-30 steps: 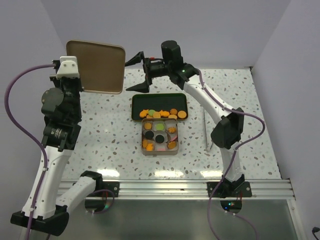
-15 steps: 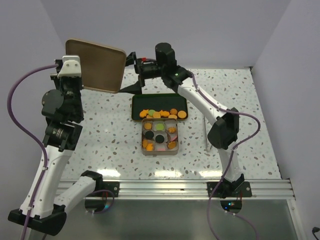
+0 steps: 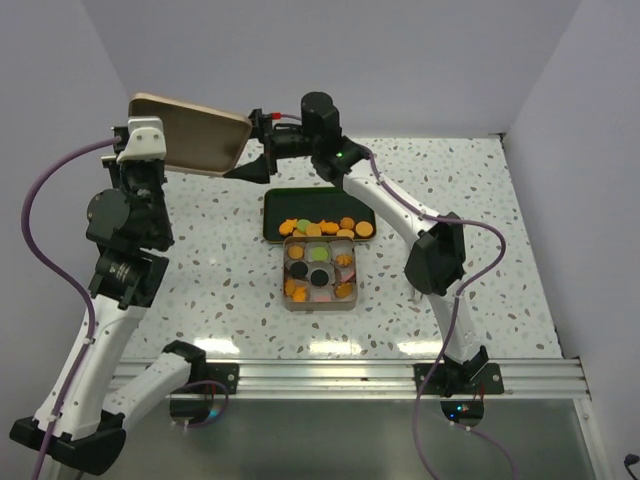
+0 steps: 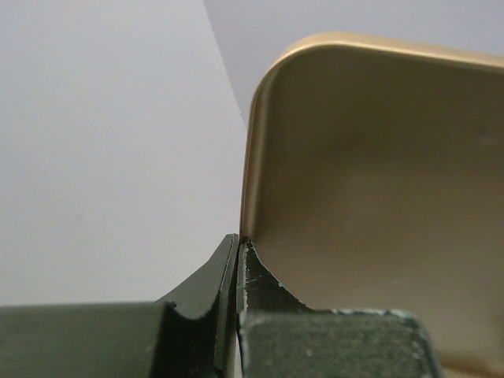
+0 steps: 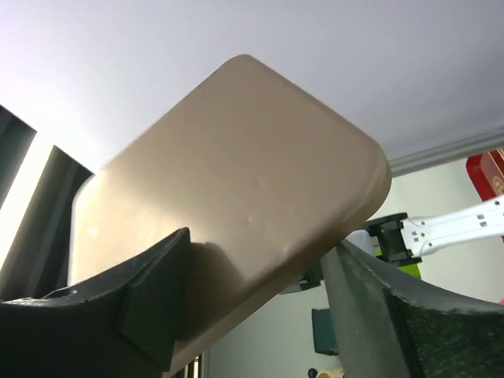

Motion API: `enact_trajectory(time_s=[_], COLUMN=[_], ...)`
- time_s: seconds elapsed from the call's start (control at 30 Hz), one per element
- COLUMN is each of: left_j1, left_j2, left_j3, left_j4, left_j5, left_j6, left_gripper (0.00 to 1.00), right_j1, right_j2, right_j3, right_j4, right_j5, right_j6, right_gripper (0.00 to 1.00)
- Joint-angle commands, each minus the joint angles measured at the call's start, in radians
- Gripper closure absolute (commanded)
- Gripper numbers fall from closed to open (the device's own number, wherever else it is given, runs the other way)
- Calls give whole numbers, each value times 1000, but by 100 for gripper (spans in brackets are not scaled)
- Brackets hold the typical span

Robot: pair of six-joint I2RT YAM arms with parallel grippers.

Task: Pack the cookies

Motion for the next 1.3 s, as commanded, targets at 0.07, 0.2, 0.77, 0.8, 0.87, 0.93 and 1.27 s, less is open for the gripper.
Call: enact_trajectory(time_s=[0.07,0.2,0.77,0.8,0.87,0.93,1.27], left_j1=[-45,-55,-61,-61,-61,-61,-61], left_j2=[-14,-23,46,45,39,34,118], left_j3=[-39,-53,100,103,100,105,201], left_j4=[35,18,-393,-401,-410,-435,-593], left_j5=[5,4,68,88,102,125,249], left_j6=[-23,-44,-219,-225,-242,-252,-346], left_gripper=[100,100,87,86,82,78,39], right_j1=[15,15,-114,-131,-175,-221,-450], right_j2=[-12,-1,-44,-56,-85,-104,-364], right_j3=[23,32,-97,-115,-166,-206,-639], right_j4=[202,269,438,444,457,490,562], right_j5=[52,96,233,236,238,244,137], right_j6=[392,437,451,448,443,441,239], right_gripper=[42,59,100,100,100,100,100])
